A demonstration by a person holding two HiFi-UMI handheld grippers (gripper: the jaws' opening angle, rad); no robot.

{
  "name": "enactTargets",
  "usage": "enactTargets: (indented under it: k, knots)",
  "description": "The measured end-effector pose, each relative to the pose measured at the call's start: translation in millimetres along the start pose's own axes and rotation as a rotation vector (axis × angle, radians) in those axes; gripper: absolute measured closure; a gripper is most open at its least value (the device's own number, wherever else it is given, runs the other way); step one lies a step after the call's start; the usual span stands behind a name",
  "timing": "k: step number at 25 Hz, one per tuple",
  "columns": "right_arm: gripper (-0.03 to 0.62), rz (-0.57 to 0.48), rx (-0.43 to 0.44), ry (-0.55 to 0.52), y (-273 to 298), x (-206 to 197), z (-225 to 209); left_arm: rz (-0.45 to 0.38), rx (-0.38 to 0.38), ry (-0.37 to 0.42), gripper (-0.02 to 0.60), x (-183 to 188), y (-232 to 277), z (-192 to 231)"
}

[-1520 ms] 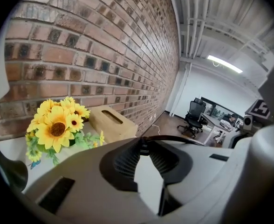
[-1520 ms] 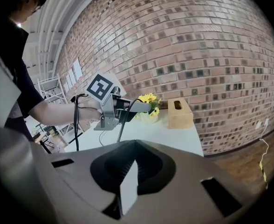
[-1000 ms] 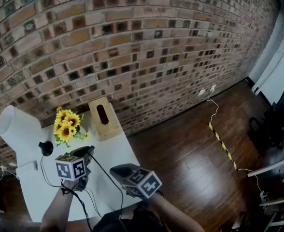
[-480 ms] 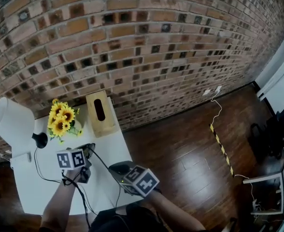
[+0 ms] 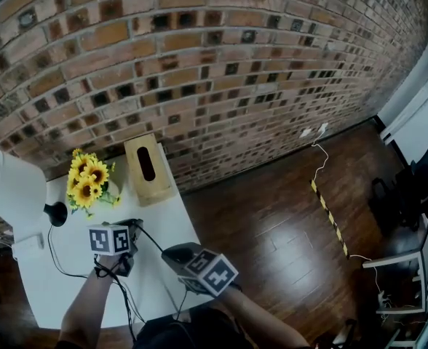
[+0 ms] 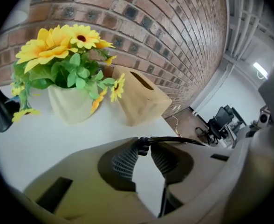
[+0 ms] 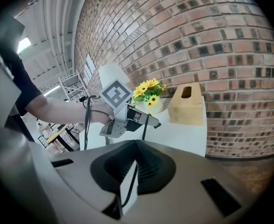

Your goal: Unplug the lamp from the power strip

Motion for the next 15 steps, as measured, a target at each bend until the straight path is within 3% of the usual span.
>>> enactTargets:
  k: [4,15]
  knots:
    - [0.591,0.008,0.006,-0.003,5,2,5,0.048,0.007,0.105,0.397,-8,2,-7]
    - [0.591,0.018,0.006,-0.024,12,9,5,0.090,0.127,0.276,0.396,-8,-20,0]
Point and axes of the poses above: the fingertips, and each gripper's own axes: y forward along the fingers, z to its left, x out of its top, the point moved 1 cm from there along -y, backward along the fingers, and after that the axes turned 13 degrees about z, right-handed, at the moved point
